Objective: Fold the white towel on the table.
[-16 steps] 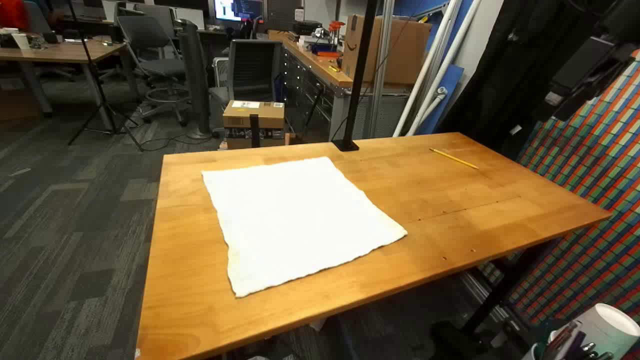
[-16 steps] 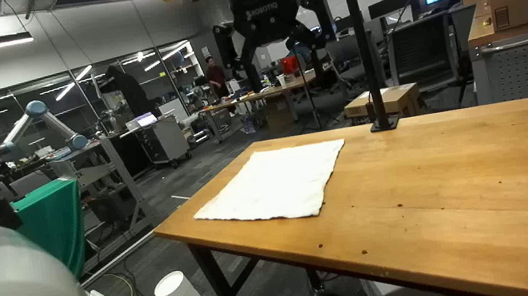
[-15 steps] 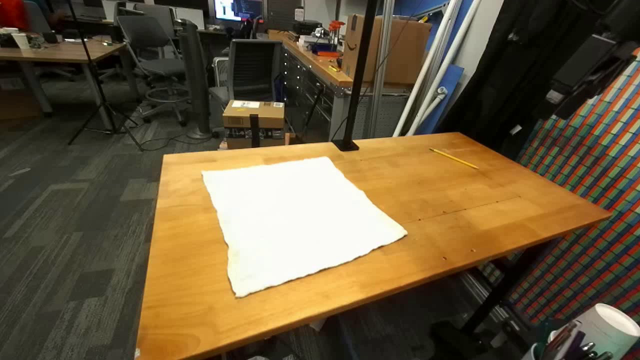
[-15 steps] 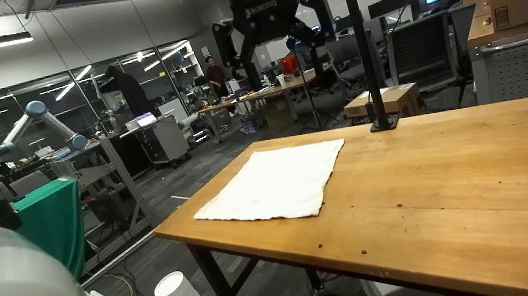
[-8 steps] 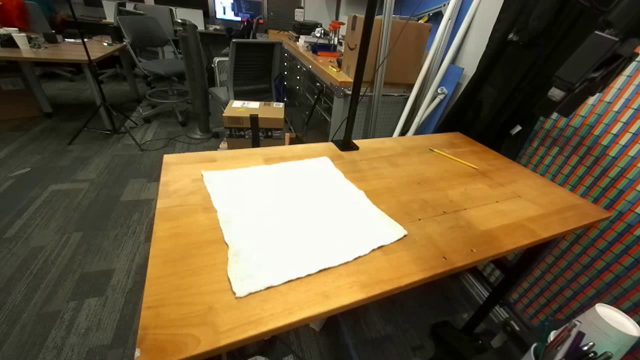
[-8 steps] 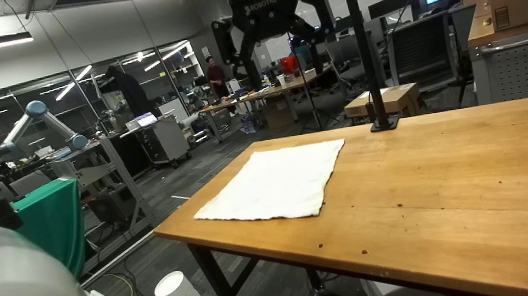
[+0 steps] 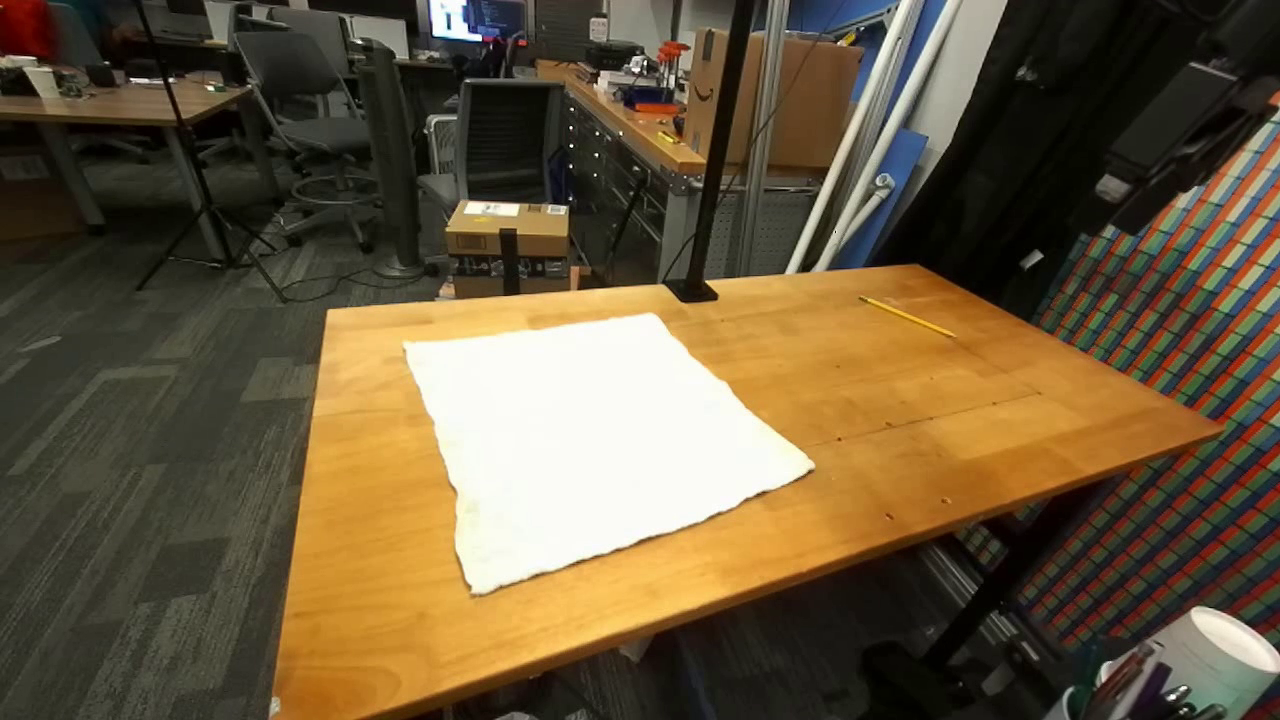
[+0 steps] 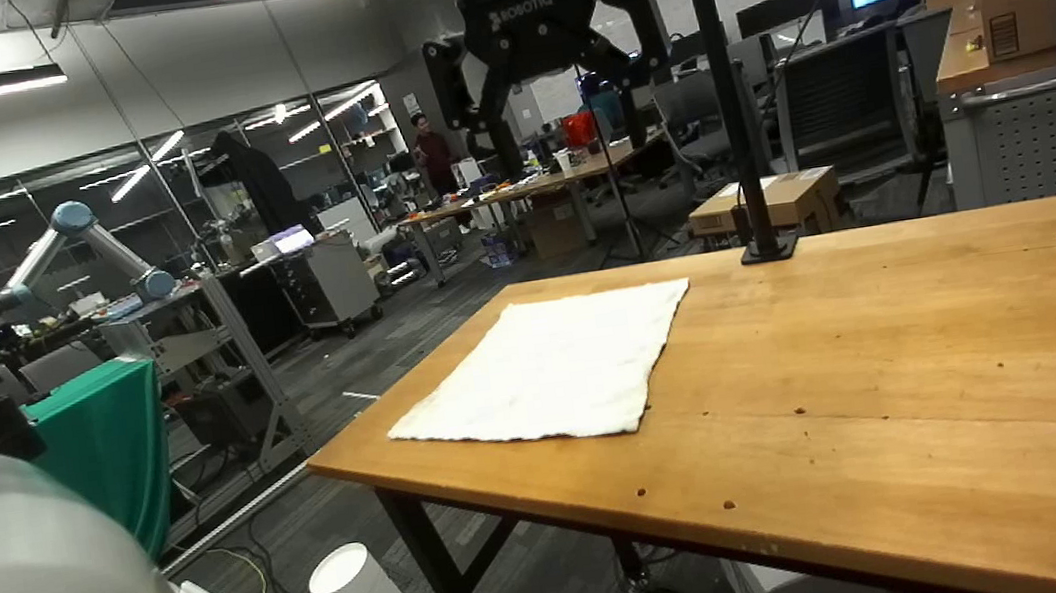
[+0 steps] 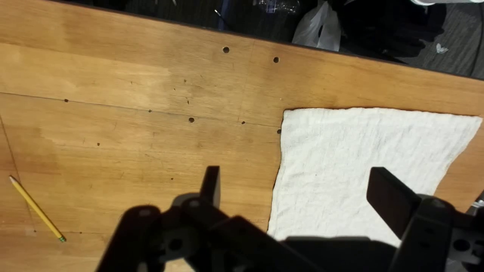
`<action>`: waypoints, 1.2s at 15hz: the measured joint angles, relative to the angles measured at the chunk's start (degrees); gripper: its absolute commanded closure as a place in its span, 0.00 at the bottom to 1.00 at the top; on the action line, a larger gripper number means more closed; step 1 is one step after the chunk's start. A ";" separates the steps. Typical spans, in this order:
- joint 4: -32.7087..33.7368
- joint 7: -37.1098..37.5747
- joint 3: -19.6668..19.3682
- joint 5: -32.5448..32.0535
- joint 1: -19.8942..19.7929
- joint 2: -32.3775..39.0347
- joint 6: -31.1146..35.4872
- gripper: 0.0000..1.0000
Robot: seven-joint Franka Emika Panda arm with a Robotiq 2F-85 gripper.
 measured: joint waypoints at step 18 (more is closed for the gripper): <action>3.20 1.81 5.83 1.57 2.08 4.22 1.29 0.00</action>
